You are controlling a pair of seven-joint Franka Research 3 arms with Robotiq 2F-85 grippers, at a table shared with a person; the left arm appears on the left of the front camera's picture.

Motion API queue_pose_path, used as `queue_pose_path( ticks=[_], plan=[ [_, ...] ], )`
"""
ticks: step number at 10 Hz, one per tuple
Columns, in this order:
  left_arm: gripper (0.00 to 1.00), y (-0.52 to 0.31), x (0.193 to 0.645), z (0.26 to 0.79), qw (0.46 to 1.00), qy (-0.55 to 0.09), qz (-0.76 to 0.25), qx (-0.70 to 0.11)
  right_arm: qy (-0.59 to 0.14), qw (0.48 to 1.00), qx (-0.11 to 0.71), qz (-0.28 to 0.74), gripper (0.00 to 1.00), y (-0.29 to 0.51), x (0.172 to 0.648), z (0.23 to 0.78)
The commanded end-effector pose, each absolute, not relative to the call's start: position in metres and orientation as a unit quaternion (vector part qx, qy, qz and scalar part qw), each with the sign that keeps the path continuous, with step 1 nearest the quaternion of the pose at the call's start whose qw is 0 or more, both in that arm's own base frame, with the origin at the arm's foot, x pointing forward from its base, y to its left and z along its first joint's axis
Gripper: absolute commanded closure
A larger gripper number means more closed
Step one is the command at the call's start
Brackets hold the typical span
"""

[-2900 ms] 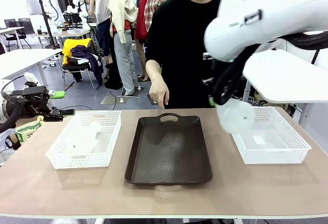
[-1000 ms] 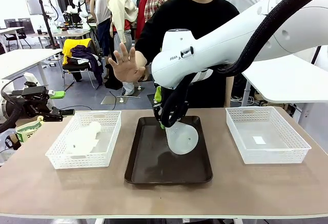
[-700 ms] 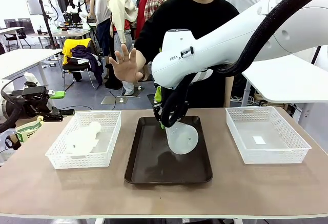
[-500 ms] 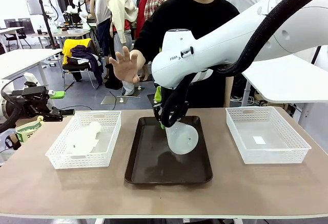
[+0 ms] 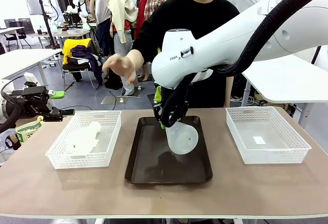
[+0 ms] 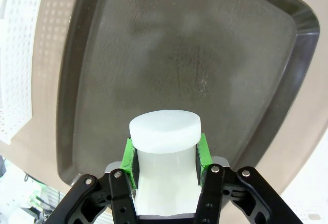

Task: Prepare the laboratory tools.
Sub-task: Place the picked Big flask upright in the Handle tray as instructed by the person.

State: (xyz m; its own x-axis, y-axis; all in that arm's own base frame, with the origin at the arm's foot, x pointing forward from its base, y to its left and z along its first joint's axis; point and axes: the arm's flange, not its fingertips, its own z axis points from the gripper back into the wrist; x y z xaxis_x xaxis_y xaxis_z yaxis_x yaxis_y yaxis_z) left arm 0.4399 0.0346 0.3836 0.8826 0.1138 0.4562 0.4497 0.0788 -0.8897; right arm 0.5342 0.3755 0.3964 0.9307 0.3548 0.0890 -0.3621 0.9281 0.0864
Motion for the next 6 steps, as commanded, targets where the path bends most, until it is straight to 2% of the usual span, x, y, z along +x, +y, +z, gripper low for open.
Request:
queue_pose_path(
  ticks=[1, 6],
  plan=[
    [0.0, 0.0358, 0.4395, 0.3835, 0.702, -0.218, -0.125, -0.667, -0.037, 0.981, 0.049, 0.186, 1.0, 0.3745, 0.5345, 0.3963],
    [0.0, 0.0358, 0.4395, 0.3835, 0.702, -0.218, -0.125, -0.667, -0.037, 0.981, 0.049, 0.186, 1.0, 0.3745, 0.5345, 0.3963]
  ],
)
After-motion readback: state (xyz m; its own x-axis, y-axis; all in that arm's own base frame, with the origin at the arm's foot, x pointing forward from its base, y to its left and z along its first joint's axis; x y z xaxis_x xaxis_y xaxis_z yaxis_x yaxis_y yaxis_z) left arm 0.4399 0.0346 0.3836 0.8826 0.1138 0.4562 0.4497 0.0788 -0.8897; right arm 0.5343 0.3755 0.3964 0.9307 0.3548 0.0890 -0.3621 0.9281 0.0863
